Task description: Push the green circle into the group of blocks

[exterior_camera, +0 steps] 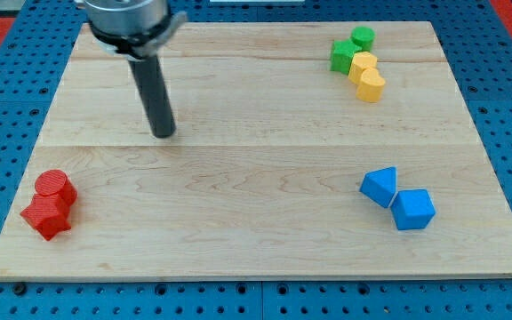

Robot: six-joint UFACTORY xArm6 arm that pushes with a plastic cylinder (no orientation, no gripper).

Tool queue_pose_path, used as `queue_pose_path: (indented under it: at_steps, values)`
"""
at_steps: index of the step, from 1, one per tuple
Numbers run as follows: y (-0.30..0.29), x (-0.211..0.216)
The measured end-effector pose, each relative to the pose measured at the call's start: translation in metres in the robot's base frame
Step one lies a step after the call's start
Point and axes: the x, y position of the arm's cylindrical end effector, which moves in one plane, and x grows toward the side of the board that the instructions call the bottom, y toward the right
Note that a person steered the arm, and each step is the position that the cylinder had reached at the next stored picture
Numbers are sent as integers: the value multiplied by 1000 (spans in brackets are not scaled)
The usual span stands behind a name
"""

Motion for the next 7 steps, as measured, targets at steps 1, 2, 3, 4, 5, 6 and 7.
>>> queue_pose_path:
  at_steps: [1, 2, 3, 4, 5, 6, 7]
  values:
    - [85, 3]
    - [195, 4]
    - [306, 4]
    - [396, -19]
    - [407, -76]
    - [408, -138]
    - [385, -189]
